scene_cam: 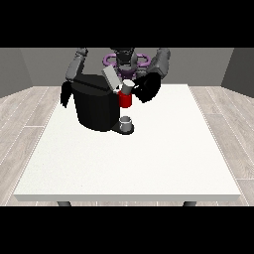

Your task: Insert the coffee pod into the coffee machine and close the lid

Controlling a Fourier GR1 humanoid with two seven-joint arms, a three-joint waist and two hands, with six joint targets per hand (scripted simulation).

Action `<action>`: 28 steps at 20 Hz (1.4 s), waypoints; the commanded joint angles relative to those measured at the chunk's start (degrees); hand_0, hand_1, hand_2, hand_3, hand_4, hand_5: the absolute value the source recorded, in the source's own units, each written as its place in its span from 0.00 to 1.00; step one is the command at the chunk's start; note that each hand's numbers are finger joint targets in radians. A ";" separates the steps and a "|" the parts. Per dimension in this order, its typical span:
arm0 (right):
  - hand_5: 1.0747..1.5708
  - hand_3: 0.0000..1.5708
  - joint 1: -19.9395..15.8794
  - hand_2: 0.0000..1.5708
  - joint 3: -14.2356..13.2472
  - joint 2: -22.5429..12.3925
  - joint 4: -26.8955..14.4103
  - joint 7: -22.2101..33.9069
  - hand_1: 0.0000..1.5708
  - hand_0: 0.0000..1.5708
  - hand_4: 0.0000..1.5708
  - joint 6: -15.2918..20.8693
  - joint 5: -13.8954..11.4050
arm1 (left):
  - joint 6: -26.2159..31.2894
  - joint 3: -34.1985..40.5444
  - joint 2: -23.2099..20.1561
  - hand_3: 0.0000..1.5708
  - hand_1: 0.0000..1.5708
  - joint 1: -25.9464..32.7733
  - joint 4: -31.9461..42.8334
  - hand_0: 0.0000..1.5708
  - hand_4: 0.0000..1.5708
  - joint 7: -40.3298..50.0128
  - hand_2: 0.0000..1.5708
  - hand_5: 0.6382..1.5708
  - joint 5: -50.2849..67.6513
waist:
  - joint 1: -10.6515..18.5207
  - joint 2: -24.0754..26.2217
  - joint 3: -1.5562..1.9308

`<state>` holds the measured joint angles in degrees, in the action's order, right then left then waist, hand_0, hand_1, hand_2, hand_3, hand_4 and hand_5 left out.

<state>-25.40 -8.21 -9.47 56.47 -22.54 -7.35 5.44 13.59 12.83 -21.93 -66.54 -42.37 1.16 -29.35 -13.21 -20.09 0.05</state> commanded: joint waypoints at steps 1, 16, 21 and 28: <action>1.00 0.00 -0.86 0.00 0.22 1.20 -1.57 -1.09 0.00 0.00 0.17 1.66 -0.85 | 1.07 -0.21 -1.37 0.91 0.95 -2.11 1.17 0.95 0.45 -0.16 0.96 1.00 -0.19 | -0.16 -1.40 -0.02; 1.00 0.00 0.94 0.00 0.32 1.14 -3.67 -2.01 0.00 0.00 0.14 -1.69 0.24 | 0.20 1.72 -1.98 0.56 0.55 -1.41 2.87 0.55 0.22 -2.17 0.58 1.00 1.71 | -0.18 1.26 -0.03; 1.00 0.00 4.65 0.00 -0.68 0.36 -2.75 -3.94 0.00 0.00 0.18 -3.26 1.48 | -2.72 1.63 5.71 0.00 0.00 8.72 1.77 0.00 0.00 -10.88 0.00 1.00 4.61 | 2.05 5.42 -0.06; 1.00 0.00 18.88 0.00 3.06 2.73 0.12 -4.99 0.00 0.00 0.00 -4.13 -0.57 | 1.54 5.32 11.87 0.00 0.00 26.01 2.92 0.00 0.00 -18.58 0.00 1.00 12.25 | 6.70 22.36 -0.17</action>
<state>-12.64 -7.04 -7.28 54.86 -27.71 -10.99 6.03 13.40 16.50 -13.01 -48.28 -40.14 -13.81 -20.54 -8.23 -5.68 -0.07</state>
